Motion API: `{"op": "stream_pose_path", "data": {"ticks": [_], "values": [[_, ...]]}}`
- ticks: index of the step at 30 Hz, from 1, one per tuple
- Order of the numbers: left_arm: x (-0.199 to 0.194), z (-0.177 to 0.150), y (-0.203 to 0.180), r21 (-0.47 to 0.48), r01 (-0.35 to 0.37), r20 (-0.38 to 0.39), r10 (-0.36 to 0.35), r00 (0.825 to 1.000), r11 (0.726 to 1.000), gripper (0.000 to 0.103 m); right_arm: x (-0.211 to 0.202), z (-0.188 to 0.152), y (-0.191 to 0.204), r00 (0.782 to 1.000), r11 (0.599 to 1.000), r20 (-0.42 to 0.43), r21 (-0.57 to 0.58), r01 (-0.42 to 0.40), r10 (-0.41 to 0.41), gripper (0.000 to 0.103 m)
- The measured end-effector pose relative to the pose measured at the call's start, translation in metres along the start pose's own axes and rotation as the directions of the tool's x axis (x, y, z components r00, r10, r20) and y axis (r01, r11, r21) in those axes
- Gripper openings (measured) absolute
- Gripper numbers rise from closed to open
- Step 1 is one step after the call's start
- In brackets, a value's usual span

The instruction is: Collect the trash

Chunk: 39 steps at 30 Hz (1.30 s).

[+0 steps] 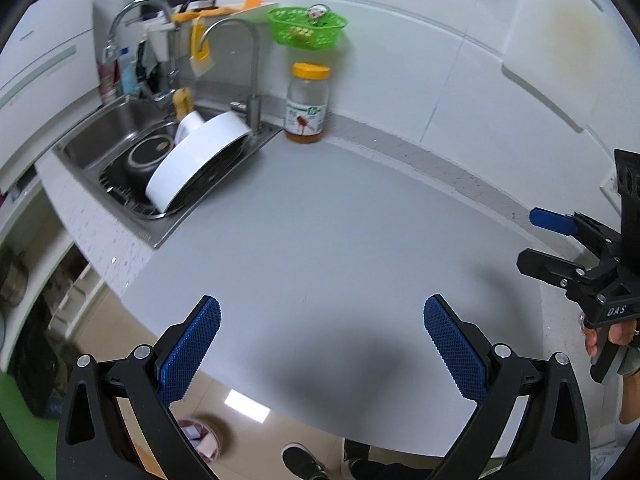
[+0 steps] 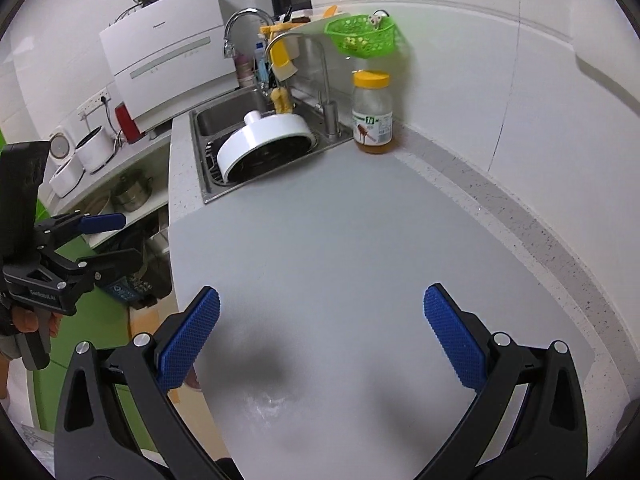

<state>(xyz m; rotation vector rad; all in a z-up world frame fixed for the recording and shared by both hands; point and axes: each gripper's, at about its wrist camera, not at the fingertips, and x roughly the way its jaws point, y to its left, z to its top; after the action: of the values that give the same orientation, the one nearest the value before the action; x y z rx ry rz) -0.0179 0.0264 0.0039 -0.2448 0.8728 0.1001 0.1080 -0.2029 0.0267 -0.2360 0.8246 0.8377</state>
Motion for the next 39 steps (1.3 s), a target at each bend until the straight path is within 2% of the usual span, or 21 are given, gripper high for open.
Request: {"op": "stream_pose_path", "data": {"ticks": [3,6,12,20,39], "values": [[0.001,0.006,0.000,0.019,-0.016,0.004,0.015,1.000,1.000,0.098,0.000,0.003,0.000,1.000,1.000,0.005,0.004,0.009,-0.009,0.100],[0.004,0.008,-0.003,0.039,-0.060,0.001,0.061,0.998,0.997,0.098,0.000,0.003,-0.001,1.000,1.000,0.002,0.002,0.014,-0.014,0.100],[0.007,0.011,0.000,0.015,-0.030,-0.020,0.031,0.999,0.999,0.098,-0.001,0.002,0.005,1.000,1.000,-0.007,-0.012,0.020,-0.020,0.100],[0.003,0.009,0.000,0.029,-0.072,0.017,0.072,0.997,0.997,0.098,0.002,0.003,0.008,1.000,1.000,-0.010,-0.025,0.014,-0.015,0.100],[-0.003,0.009,0.006,0.020,-0.059,0.025,0.058,0.998,0.998,0.098,0.000,0.006,0.010,1.000,0.999,-0.004,-0.029,0.013,-0.013,0.100]]}}
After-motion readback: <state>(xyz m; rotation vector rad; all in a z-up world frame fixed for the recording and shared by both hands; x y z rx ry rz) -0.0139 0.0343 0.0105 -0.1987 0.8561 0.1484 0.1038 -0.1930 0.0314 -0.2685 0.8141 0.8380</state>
